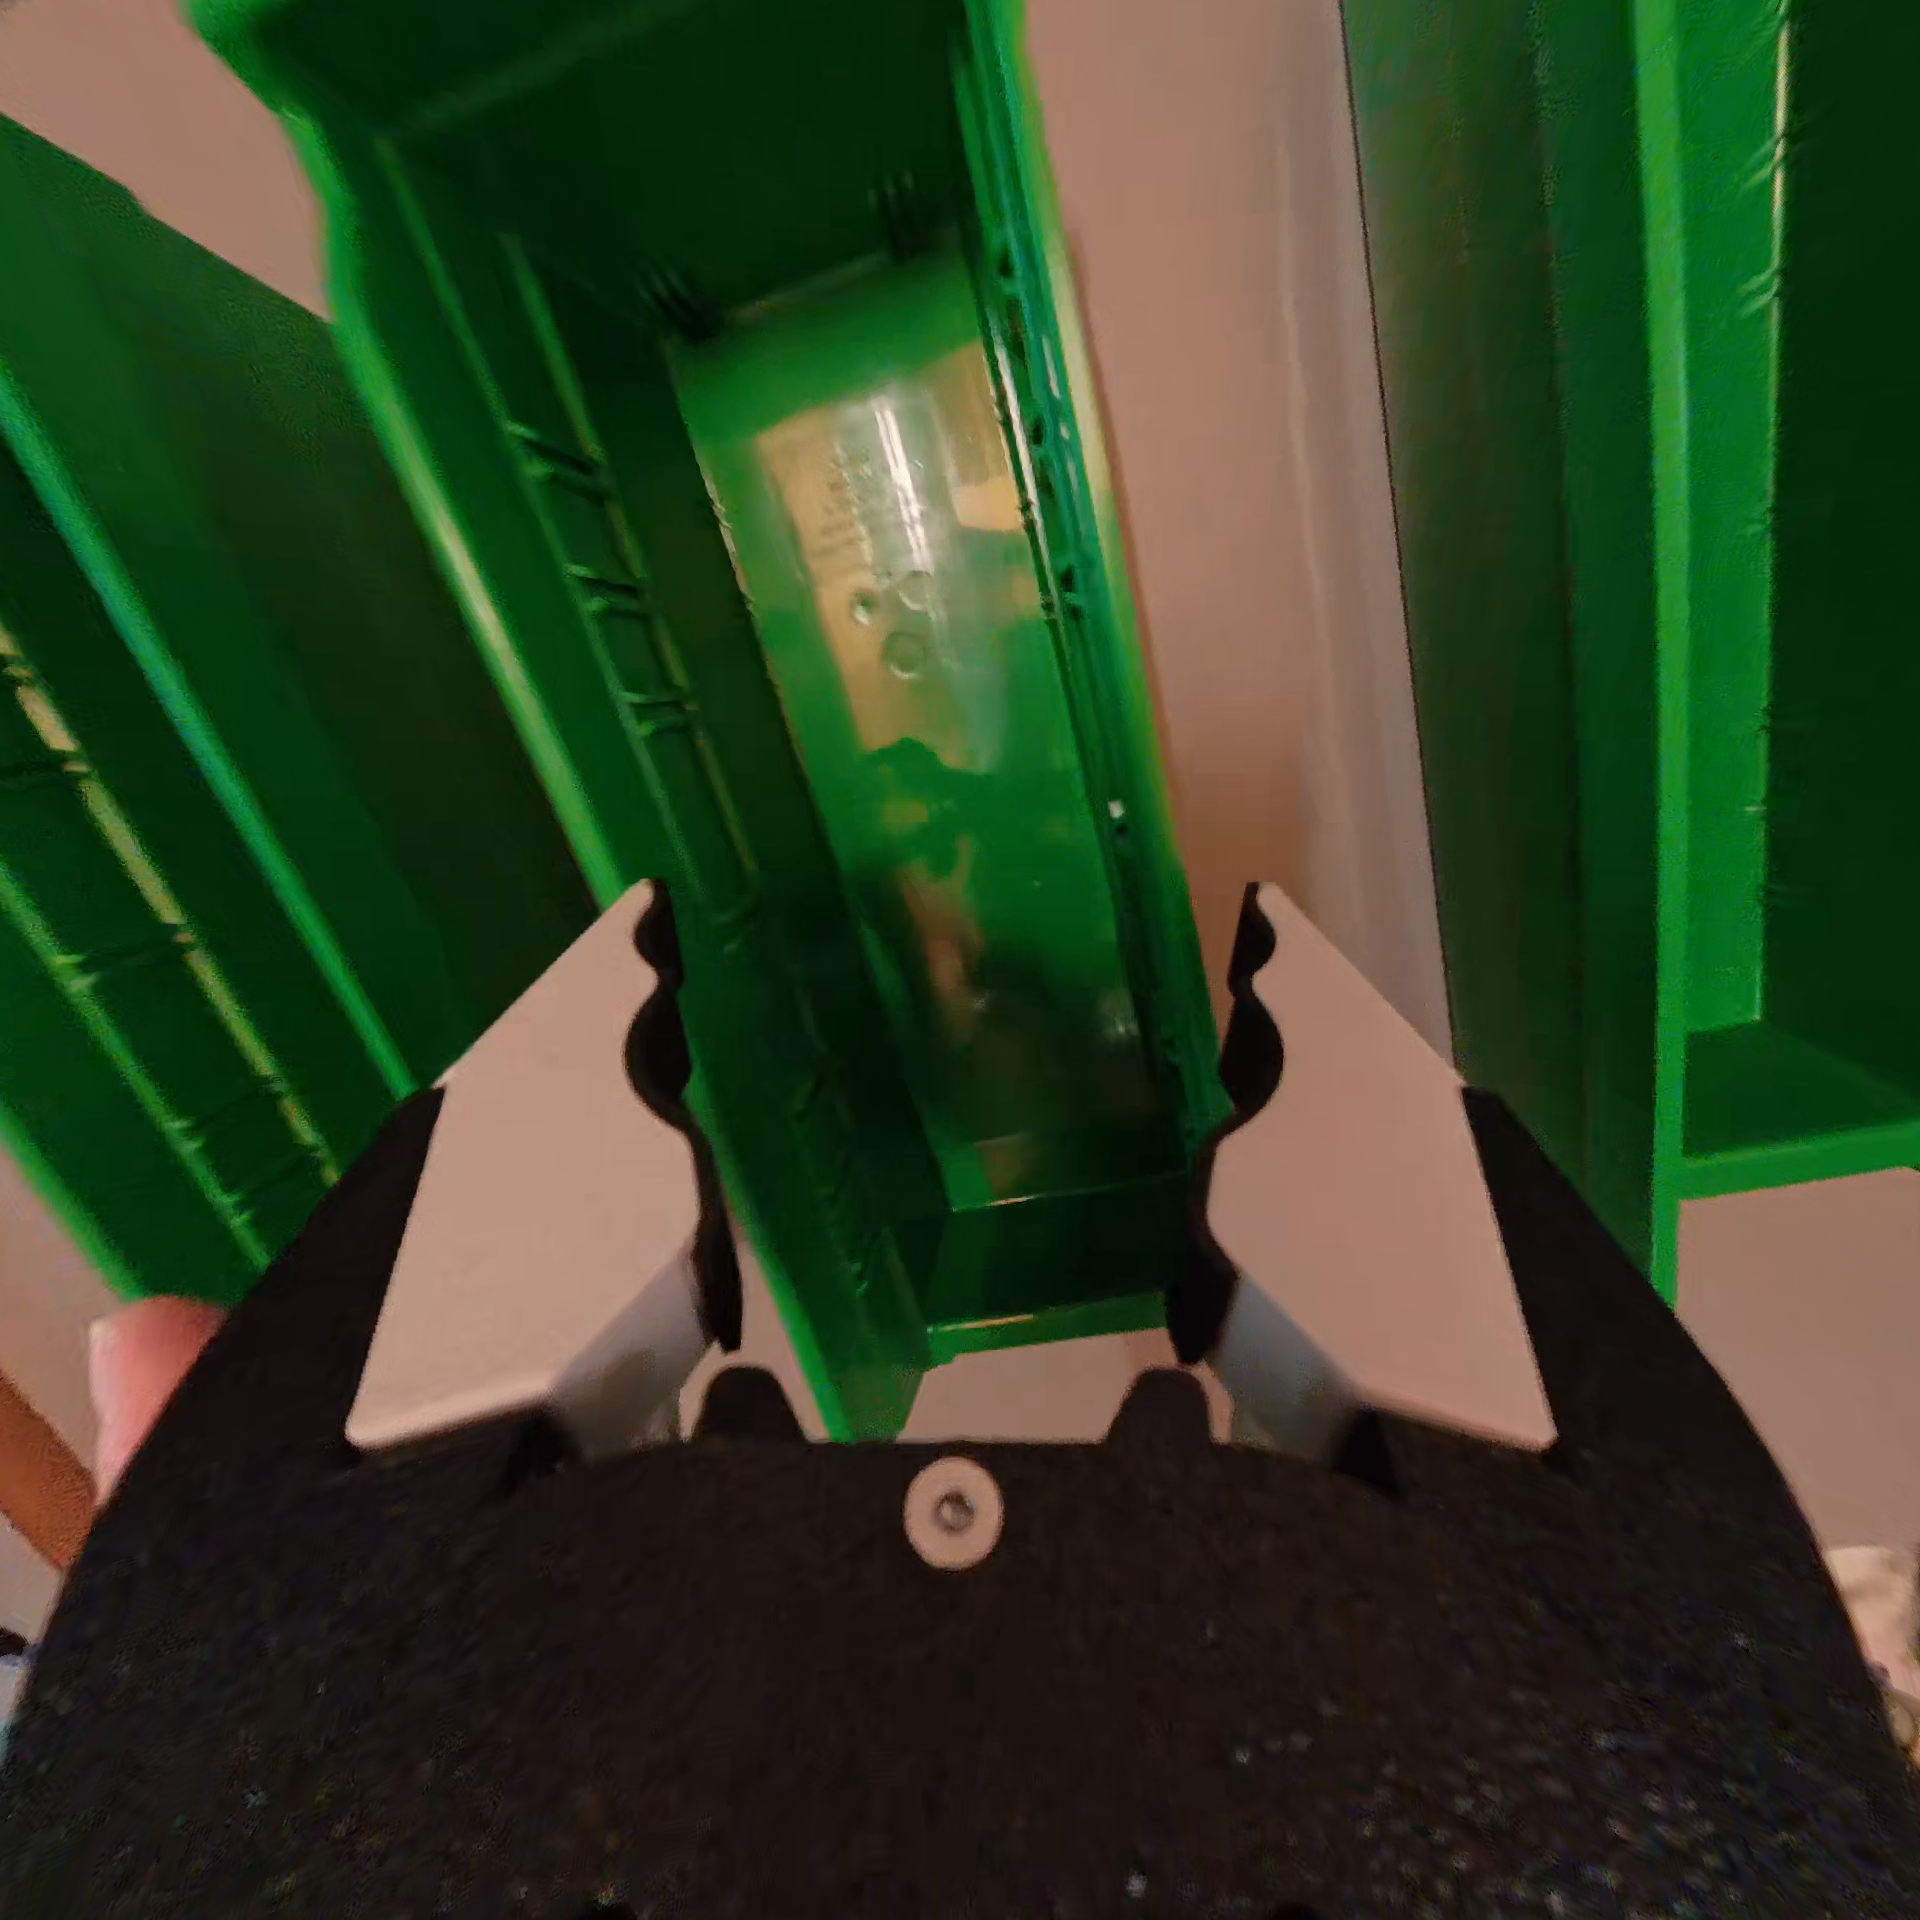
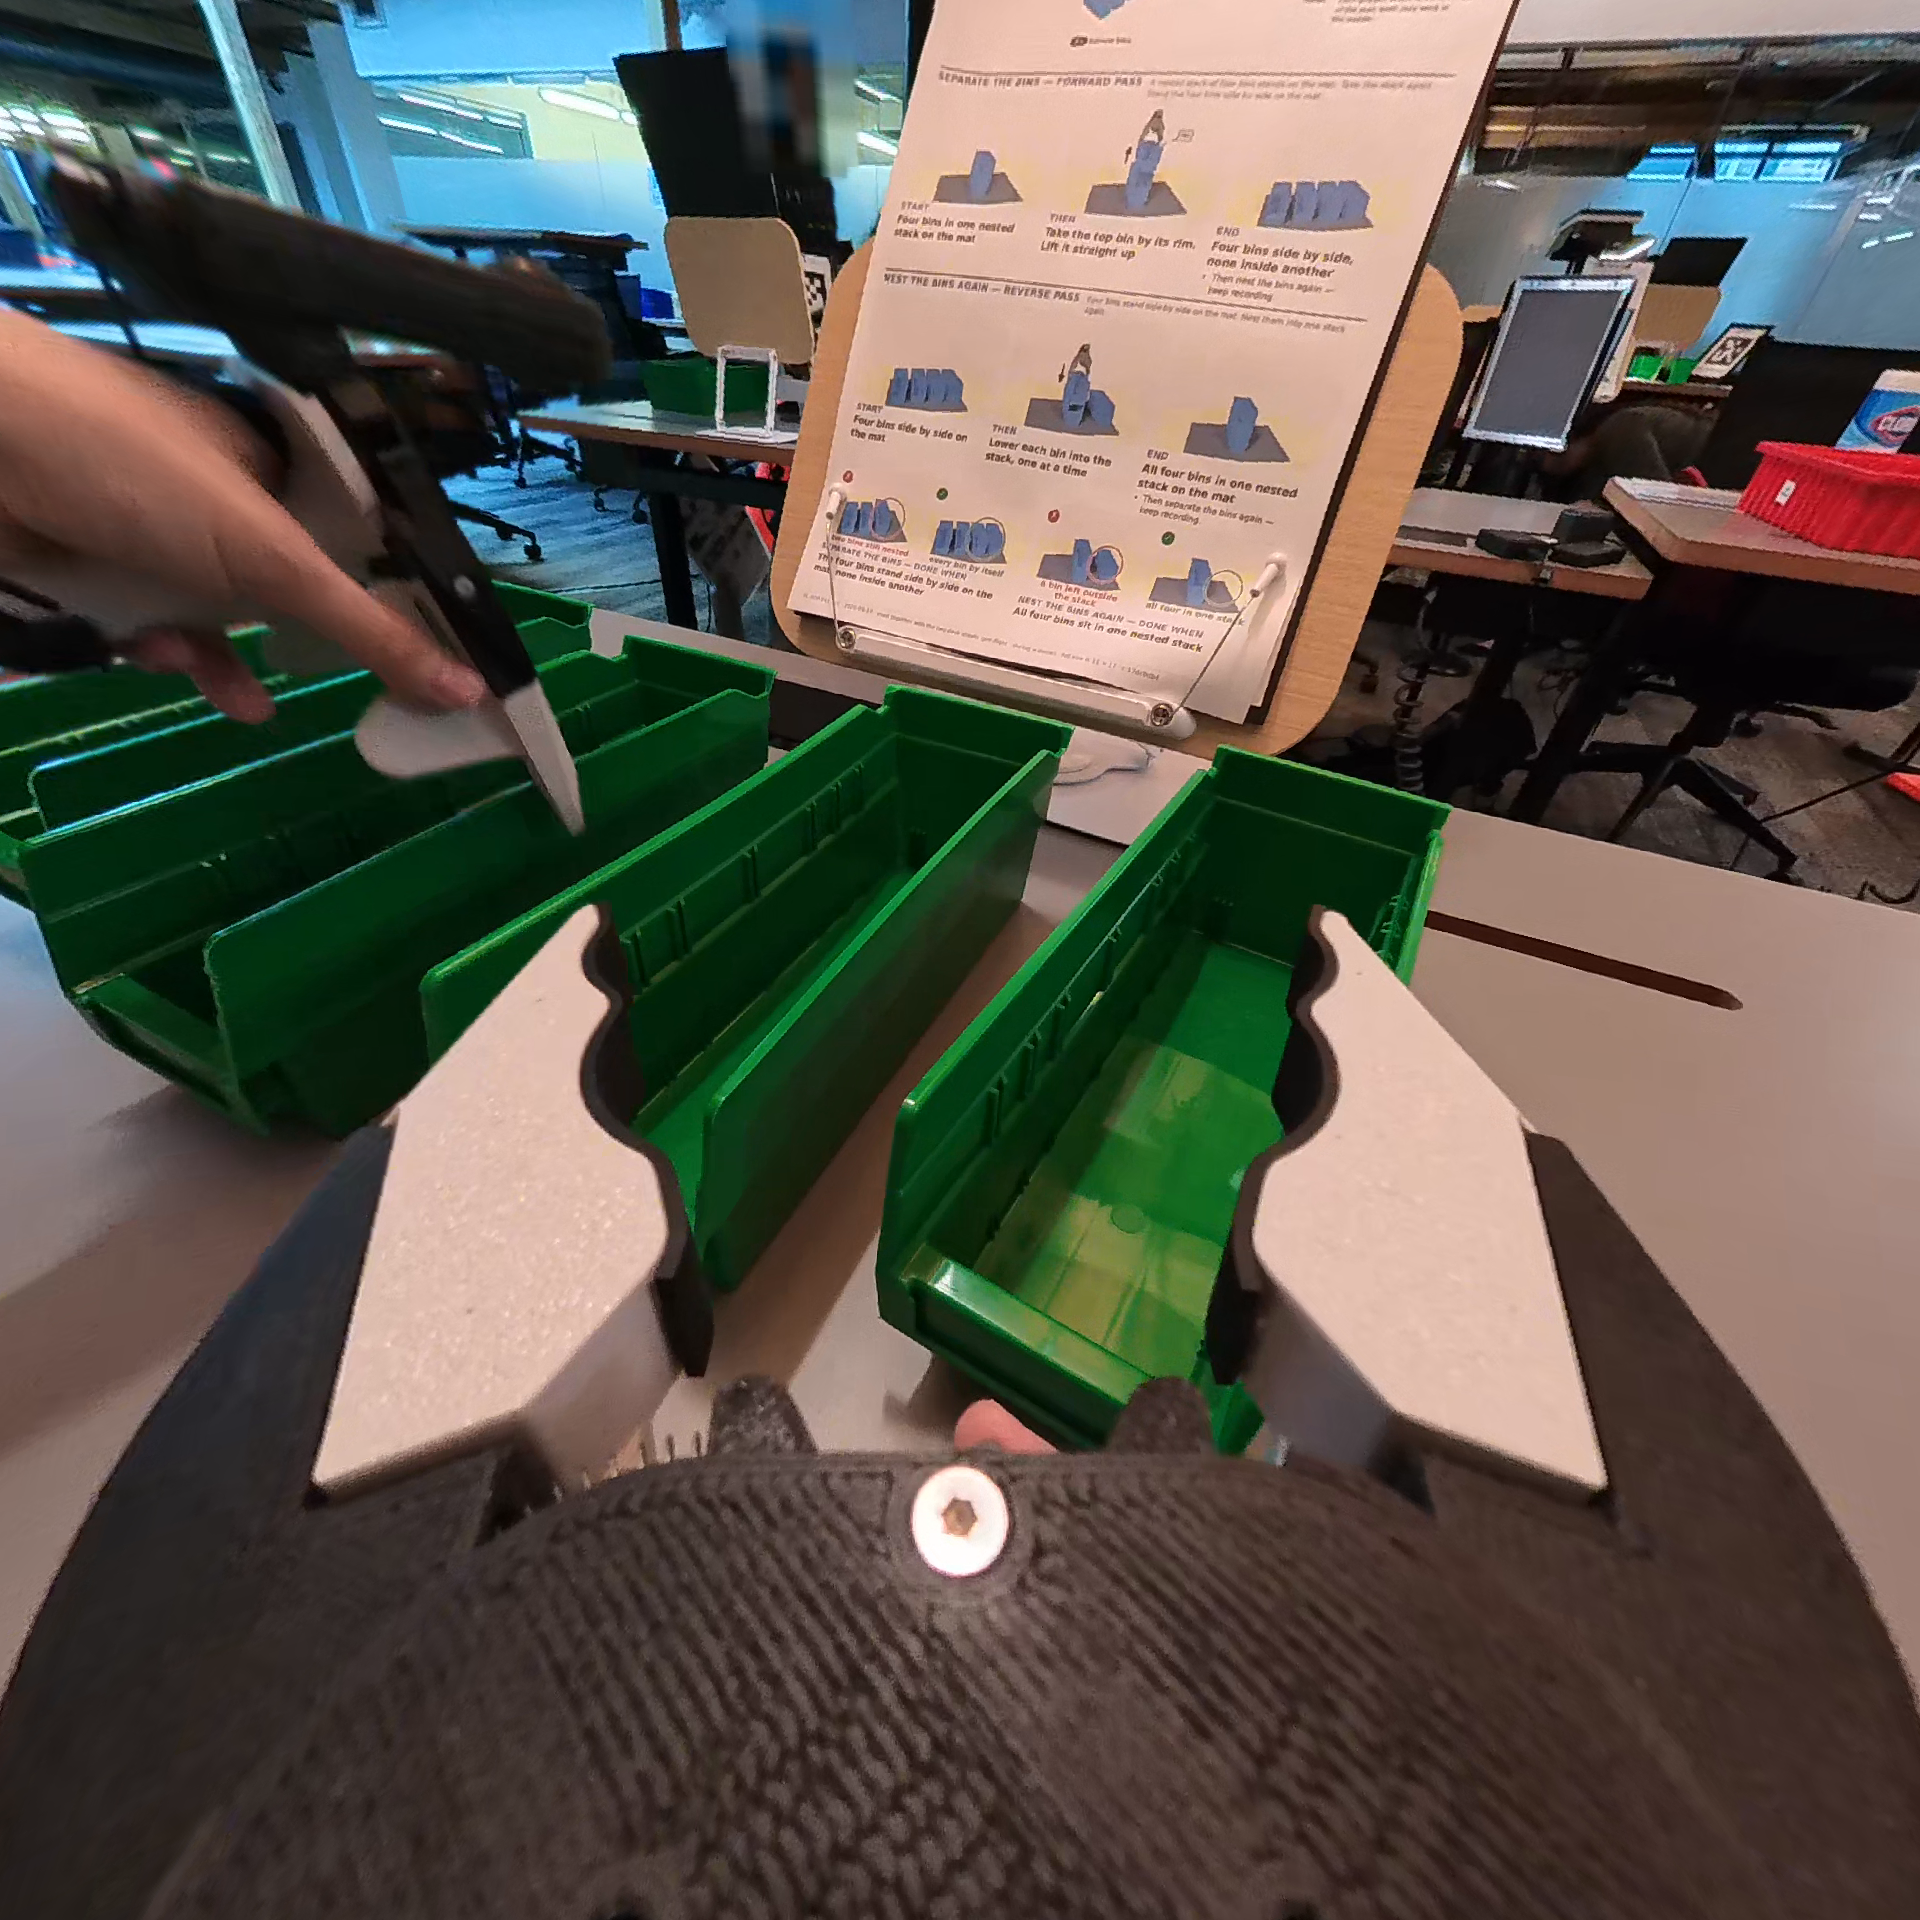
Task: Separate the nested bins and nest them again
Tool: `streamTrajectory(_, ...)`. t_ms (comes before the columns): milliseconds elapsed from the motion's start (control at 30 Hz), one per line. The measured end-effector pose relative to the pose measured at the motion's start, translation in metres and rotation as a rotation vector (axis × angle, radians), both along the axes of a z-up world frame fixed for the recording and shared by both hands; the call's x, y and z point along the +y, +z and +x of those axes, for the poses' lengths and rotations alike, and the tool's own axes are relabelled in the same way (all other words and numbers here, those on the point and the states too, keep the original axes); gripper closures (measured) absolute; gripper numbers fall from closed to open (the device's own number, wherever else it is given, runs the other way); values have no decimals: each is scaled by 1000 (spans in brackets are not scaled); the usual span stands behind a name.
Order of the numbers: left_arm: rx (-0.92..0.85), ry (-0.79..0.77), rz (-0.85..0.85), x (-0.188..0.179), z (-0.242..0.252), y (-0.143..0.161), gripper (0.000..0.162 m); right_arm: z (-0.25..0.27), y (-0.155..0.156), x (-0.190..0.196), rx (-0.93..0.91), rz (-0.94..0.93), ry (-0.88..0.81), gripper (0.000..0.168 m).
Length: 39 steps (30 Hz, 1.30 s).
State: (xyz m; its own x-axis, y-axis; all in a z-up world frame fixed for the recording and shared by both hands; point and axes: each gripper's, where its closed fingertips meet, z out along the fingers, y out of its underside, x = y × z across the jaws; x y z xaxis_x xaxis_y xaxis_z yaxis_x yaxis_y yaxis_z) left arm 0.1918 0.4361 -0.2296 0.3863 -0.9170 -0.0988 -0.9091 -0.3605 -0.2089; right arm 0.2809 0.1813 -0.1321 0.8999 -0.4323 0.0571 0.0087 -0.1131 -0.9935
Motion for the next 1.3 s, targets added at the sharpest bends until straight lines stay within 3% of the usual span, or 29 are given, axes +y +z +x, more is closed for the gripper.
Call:
streamTrajectory(33, -15, 4, 23, 5, 0, 8, 60, 0, -1, 0, 2, -3, 2, 43)
streamTrajectory(133, -3, 40, 98, 20, -9, 20, 37, -2, -3, 3, 8, -7, 10, 44)
streamTrajectory(233, -27, 23, 95, 19, -11, 21, 39, -5, -4, 6, 5, -13, 22, 44)
streamTrajectory(533, -47, 107, -121, 6, -16, -9, 32, -13, -9, 12, -5, -40, 43, 43)
streamTrajectory(700, -14, 98, -127, 2, -12, -19, 36, -12, -14, 14, 3, -56, 49, 44)
streamTrajectory(1100, 85, 105, -166, 4, -13, -31, 21, -8, -23, 14, 15, -80, 55, 45)
streamTrajectory(1300, 87, 86, -167, 7, -12, -28, 41, -6, -22, 12, 19, -78, 57, 47)
